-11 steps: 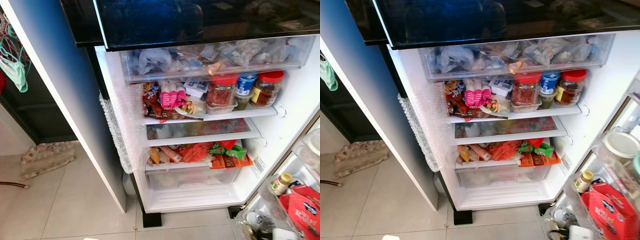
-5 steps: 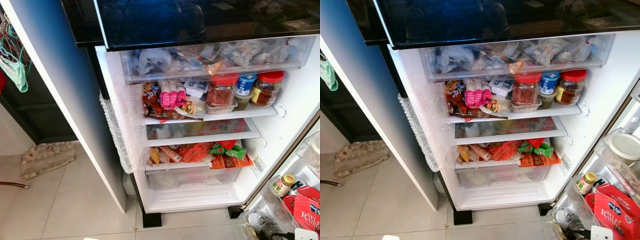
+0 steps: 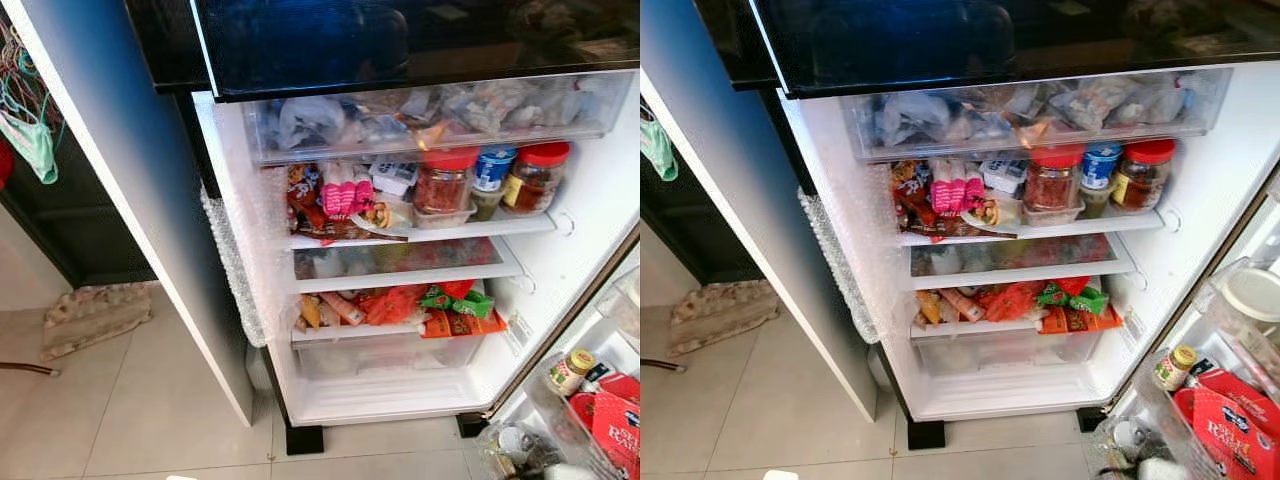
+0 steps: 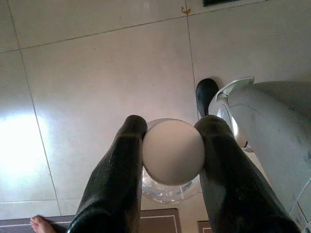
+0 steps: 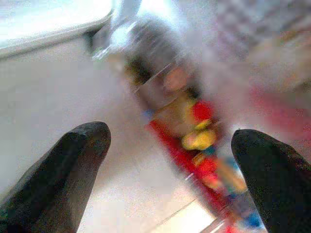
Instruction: Restocking fridge
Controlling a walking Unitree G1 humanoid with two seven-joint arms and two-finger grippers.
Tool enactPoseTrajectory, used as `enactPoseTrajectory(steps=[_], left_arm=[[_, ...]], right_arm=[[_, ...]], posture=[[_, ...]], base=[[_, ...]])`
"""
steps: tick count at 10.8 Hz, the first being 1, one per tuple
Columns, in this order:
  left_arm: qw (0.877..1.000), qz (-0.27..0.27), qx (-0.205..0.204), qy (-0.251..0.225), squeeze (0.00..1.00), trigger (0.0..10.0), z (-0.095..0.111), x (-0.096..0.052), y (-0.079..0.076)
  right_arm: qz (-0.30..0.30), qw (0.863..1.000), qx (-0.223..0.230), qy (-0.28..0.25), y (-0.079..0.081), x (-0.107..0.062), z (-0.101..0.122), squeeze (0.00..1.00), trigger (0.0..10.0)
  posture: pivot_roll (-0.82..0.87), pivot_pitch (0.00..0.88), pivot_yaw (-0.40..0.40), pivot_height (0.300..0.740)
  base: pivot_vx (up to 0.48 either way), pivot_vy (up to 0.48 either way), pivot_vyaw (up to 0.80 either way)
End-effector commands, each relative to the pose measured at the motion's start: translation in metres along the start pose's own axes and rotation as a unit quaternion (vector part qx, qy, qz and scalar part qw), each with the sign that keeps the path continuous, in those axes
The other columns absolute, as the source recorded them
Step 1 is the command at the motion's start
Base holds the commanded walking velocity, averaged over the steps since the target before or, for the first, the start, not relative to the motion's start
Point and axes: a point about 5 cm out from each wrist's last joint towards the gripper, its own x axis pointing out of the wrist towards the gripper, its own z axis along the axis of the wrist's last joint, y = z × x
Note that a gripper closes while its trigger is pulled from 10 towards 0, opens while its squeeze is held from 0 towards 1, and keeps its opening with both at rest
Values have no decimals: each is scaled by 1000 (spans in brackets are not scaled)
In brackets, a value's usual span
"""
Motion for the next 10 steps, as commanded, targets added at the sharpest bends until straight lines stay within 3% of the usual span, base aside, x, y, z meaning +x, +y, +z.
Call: enactPoseTrajectory(steps=[1,2,3,6,10], left_arm=[[1000,4,2,8,0,10000,-4,-1,4],[1000,4,3,8,0,10000,-4,-1,4],[1000,6,2,7,0,10000,-4,-1,4],[1000,5,2,8,0,10000,-4,-1,3],[1000,6,4,8,0,10000,-4,-1,4]], right_arm=[[48,998,3,51,14,-4,-16,0,10000],[82,992,-78,54,25,-6,-20,0,10000],[73,995,-45,43,26,-5,-15,0,10000],[59,997,-53,21,18,-1,2,0,10000],[52,997,-56,32,15,-2,-8,0,10000]], posture=[[23,0,36,740],[27,0,32,740],[29,0,31,740],[26,0,28,740],[24,0,32,740]], base=[[0,0,0],[0,0,0],[0,0,0],[0,-180,0],[0,-321,0]])
